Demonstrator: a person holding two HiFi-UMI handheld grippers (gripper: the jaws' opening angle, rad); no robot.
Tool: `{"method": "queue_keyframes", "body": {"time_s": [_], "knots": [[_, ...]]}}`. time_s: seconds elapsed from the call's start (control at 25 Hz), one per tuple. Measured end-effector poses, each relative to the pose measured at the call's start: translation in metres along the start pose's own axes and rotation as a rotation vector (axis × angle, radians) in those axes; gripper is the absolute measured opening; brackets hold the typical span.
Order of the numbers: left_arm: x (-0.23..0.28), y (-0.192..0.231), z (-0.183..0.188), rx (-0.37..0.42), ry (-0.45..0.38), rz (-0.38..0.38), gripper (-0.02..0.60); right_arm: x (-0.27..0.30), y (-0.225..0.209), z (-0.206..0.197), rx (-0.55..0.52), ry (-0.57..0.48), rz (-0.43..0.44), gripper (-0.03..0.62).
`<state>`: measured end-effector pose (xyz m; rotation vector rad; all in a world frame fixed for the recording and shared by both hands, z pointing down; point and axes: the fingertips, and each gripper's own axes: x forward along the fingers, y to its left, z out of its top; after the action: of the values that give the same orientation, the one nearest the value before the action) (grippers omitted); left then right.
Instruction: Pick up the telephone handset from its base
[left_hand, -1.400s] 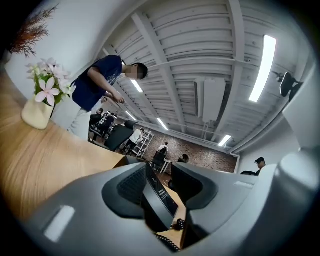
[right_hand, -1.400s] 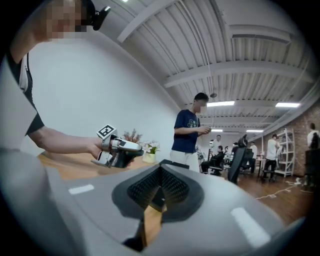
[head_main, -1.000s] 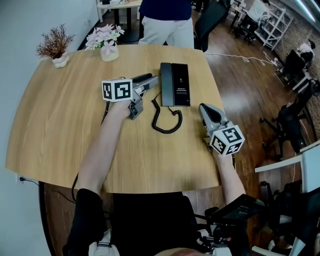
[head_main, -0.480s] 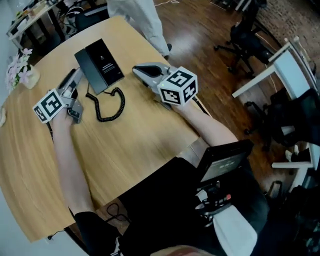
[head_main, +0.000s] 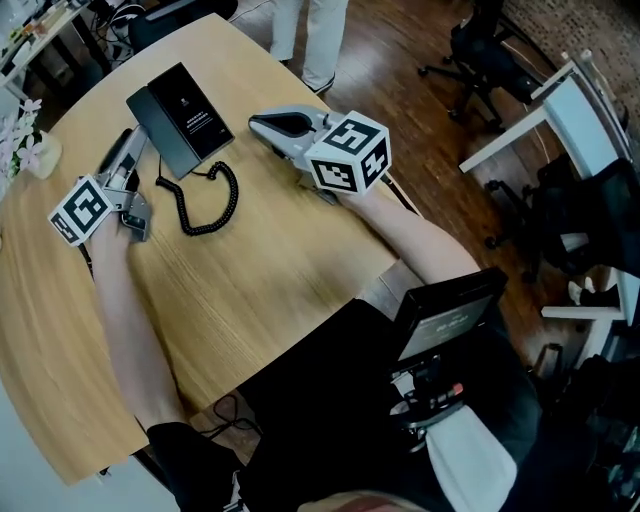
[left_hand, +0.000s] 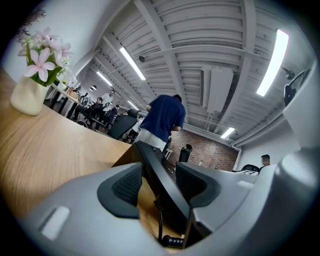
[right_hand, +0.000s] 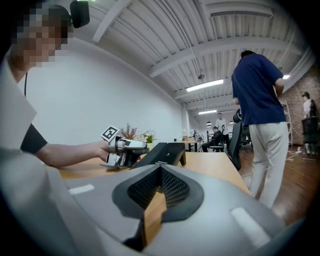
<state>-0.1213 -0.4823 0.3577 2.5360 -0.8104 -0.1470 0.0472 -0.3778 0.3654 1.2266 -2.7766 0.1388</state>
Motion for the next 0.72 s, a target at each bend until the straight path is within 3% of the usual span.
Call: {"method": "queue_keyframes", "body": {"time_s": [0.24,0.4,0.72], "knots": [[0.008,0.001,-0.014,-0.018,0.031,-0.002,0.199,-0.007,-0.002,-0.01,0.011,0.016,-0.019,0.003],[0.011,-0.006,-0.01,0.026,0.034,-0.032,0.199,-0.009,-0.004,-0.005,0.011,0.011,-0.02,0.003],[0.013,-0.005,-0.013,0.076,0.1,0.045,0.199,-0.005,0.0,0.001,0.006,0.001,-0.01,0.003]]}}
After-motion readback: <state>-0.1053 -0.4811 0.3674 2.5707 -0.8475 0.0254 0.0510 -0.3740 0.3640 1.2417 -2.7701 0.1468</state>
